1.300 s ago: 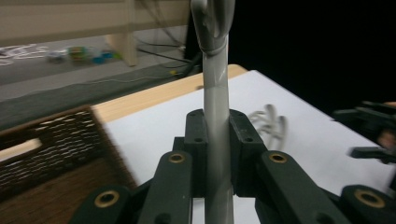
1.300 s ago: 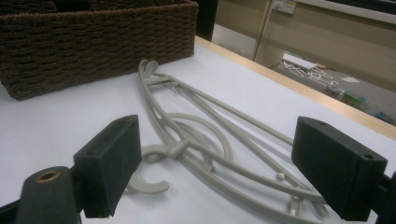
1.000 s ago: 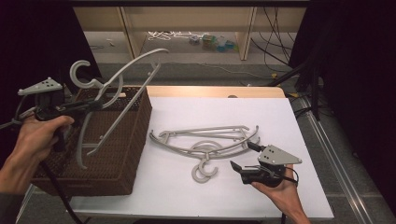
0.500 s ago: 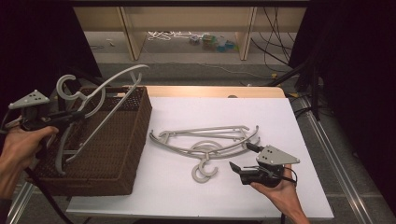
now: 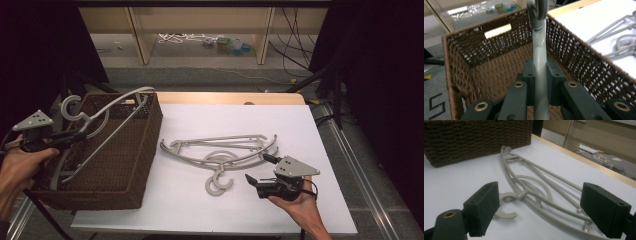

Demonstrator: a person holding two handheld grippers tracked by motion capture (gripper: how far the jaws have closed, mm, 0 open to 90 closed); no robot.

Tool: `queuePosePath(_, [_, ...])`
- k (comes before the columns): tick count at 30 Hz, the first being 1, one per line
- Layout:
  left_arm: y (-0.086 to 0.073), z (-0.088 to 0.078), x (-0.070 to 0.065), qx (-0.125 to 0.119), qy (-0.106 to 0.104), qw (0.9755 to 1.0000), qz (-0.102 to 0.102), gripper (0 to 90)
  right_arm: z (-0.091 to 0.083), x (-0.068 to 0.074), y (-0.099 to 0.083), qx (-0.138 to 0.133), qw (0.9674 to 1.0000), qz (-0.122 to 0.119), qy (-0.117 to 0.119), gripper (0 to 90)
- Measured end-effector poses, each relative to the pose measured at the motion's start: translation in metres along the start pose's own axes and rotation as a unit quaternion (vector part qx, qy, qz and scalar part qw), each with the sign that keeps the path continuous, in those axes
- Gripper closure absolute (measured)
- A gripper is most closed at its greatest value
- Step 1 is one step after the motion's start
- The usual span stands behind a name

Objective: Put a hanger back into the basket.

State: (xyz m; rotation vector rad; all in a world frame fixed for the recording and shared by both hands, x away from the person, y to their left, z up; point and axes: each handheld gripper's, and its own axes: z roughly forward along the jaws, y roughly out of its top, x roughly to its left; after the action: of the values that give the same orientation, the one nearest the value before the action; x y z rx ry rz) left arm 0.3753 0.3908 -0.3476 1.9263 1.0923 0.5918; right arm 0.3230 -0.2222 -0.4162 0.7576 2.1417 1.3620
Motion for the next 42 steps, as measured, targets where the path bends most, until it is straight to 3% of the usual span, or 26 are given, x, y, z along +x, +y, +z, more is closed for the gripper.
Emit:
queuePosePath(5, [-0.003, 0.004, 0.002, 0.011, 0.004, 0.9999, -0.002, 79.6, 0.0, 0.0, 0.0, 0.005, 1.0, -0.001, 0.002, 16.8])
queuePosePath(6, [-0.003, 0.005, 0.005, 0.025, 0.006, 0.9997, 0.006, 79.7, 0.0, 0.0, 0.0, 0.005, 1.0, 0.0, 0.002, 16.7])
queuePosePath(8, [-0.003, 0.007, 0.007, 0.033, 0.012, 0.9994, 0.003, 79.6, 0.0, 0.0, 0.0, 0.005, 1.0, 0.0, 0.003, 16.8])
queuePosePath(10, [-0.006, 0.014, 0.012, 0.059, 0.028, 0.9978, -0.008, 79.6, 0.0, 0.0, -0.001, 0.009, 0.9999, -0.003, 0.005, 16.8])
queuePosePath(12, [-0.007, 0.017, 0.014, 0.059, 0.027, 0.9979, -0.009, 79.6, 0.001, 0.0, -0.001, 0.003, 1.0, -0.003, 0.001, 16.8])
queuePosePath(16, [-0.013, 0.027, 0.018, 0.083, 0.021, 0.9962, -0.016, 79.6, 0.001, -0.001, -0.002, 0.006, 1.0, -0.001, 0.003, 16.7])
queuePosePath(18, [-0.013, 0.031, 0.02, 0.106, 0.015, 0.9943, -0.003, 79.5, 0.001, -0.001, -0.001, 0.01, 0.9999, 0.0, 0.006, 16.7])
queuePosePath(23, [-0.015, 0.045, 0.016, 0.114, 0.021, 0.9933, -0.002, 79.4, 0.002, -0.001, -0.001, 0.013, 0.9999, -0.002, 0.01, 16.7])
queuePosePath(24, [-0.017, 0.05, 0.016, 0.118, 0.022, 0.9928, -0.006, 79.3, 0.002, -0.001, -0.002, 0.012, 0.9999, -0.003, 0.01, 16.8])
queuePosePath(25, [-0.016, 0.051, 0.016, 0.135, 0.025, 0.9905, -0.007, 79.2, 0.002, 0.0, -0.002, 0.013, 0.9998, -0.003, 0.012, 16.7])
queuePosePath(28, [-0.018, 0.059, 0.015, 0.137, 0.031, 0.9898, -0.023, 79.2, 0.002, 0.0, -0.002, 0.008, 0.9999, -0.003, 0.008, 16.8])
queuePosePath(29, [-0.022, 0.064, 0.016, 0.153, 0.035, 0.9873, -0.024, 79.0, 0.001, -0.001, -0.002, 0.013, 0.9999, -0.002, 0.011, 16.7])
queuePosePath(31, [-0.026, 0.067, 0.019, 0.16, 0.043, 0.9858, -0.025, 78.4, 0.001, -0.001, -0.002, 0.012, 0.9999, -0.002, 0.011, 16.7])
queuePosePath(35, [-0.03, 0.067, 0.026, 0.153, 0.052, 0.9852, -0.058, 76.0, 0.002, -0.002, -0.003, 0.009, 0.9999, -0.002, 0.008, 16.7])
queuePosePath(38, [-0.03, 0.067, 0.026, 0.158, 0.058, 0.9842, -0.053, 74.1, 0.002, -0.001, -0.003, 0.014, 0.9998, -0.003, 0.011, 16.7])
queuePosePath(40, [-0.031, 0.067, 0.026, 0.146, 0.085, 0.9837, -0.062, 68.8, 0.002, -0.002, -0.002, 0.014, 0.9998, -0.004, 0.01, 16.7])
queuePosePath(42, [-0.031, 0.066, 0.027, 0.144, 0.088, 0.9835, -0.065, 65.9, 0.002, -0.001, -0.003, 0.014, 0.9998, -0.003, 0.01, 16.7])
